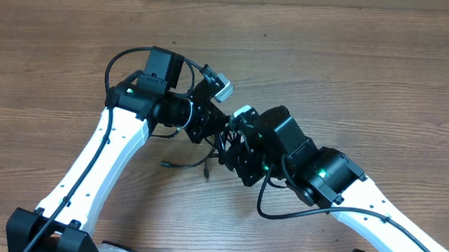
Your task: Untangle cables
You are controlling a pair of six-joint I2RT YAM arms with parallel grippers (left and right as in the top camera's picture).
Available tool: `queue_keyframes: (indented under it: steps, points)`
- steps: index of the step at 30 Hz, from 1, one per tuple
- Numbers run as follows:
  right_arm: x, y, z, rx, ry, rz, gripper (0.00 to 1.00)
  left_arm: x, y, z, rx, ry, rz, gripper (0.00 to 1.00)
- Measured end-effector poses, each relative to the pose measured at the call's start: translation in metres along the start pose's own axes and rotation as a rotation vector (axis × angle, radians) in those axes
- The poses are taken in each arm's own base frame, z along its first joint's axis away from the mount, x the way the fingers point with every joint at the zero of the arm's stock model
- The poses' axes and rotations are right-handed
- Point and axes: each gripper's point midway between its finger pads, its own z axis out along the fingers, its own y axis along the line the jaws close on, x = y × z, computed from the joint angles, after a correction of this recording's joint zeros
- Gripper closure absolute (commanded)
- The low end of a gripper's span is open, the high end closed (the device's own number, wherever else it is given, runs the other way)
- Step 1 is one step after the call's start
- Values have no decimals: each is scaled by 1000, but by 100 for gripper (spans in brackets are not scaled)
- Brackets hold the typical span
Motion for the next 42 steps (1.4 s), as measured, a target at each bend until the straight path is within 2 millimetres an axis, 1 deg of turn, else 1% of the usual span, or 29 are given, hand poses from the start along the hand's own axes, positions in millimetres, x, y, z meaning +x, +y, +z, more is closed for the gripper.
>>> queue_keyframes:
  steps: [2, 5, 7, 11, 14, 16, 18, 22, 25, 26, 27, 28, 30, 32, 33, 37, 40, 42]
  points:
    - [-1, 0, 0, -3, -2, 8, 90, 1, 2, 0, -15, 7, -1, 96]
    - [-1, 1, 0, -3, -2, 19, 94, 4, 7, 0, -43, 19, -3, 96]
    - [-1, 0, 0, -3, -3, 24, 94, 6, 12, 0, -78, 34, -11, 96]
    - [-4, 0, -6, 5, -22, 38, 96, 11, 21, 1, -143, 61, -65, 95]
    - [-6, -1, -16, 18, -46, 41, 96, 13, 24, 2, -182, 73, -128, 96]
    - [-4, -2, -24, 33, -53, 44, 96, 16, 30, 2, -224, 79, -191, 96]
    - [0, -4, -31, 52, -53, 62, 96, 17, 35, 1, -265, 81, -244, 96]
    - [14, -12, -49, 113, -37, 118, 96, 19, 50, -4, -362, 65, -368, 95]
    - [20, -14, -55, 130, -31, 148, 96, 18, 56, -6, -396, 45, -424, 96]
    - [21, -14, -57, 132, -31, 153, 93, 18, 57, -6, -403, 41, -436, 96]
    - [21, -15, -57, 134, -30, 158, 79, 18, 58, -7, -409, 39, -447, 96]
    - [23, -15, -57, 138, -26, 167, 74, 18, 61, -8, -430, 35, -455, 96]
    - [23, -15, -59, 137, -28, 174, 59, 19, 68, -12, -467, 28, -467, 96]
    - [21, -13, -61, 132, -42, 171, 50, 19, 76, -17, -500, 17, -479, 96]
    - [19, -13, -62, 129, -51, 169, 34, 19, 78, -19, -512, 15, -484, 96]
    - [17, -12, -63, 126, -61, 171, 21, 21, 83, -22, -537, 14, -488, 96]
    - [12, -11, -63, 120, -83, 168, 19, 20, 82, -21, -524, 19, -463, 96]
    - [3, -9, -64, 109, -119, 164, 20, 18, 78, -19, -495, 24, -426, 96]
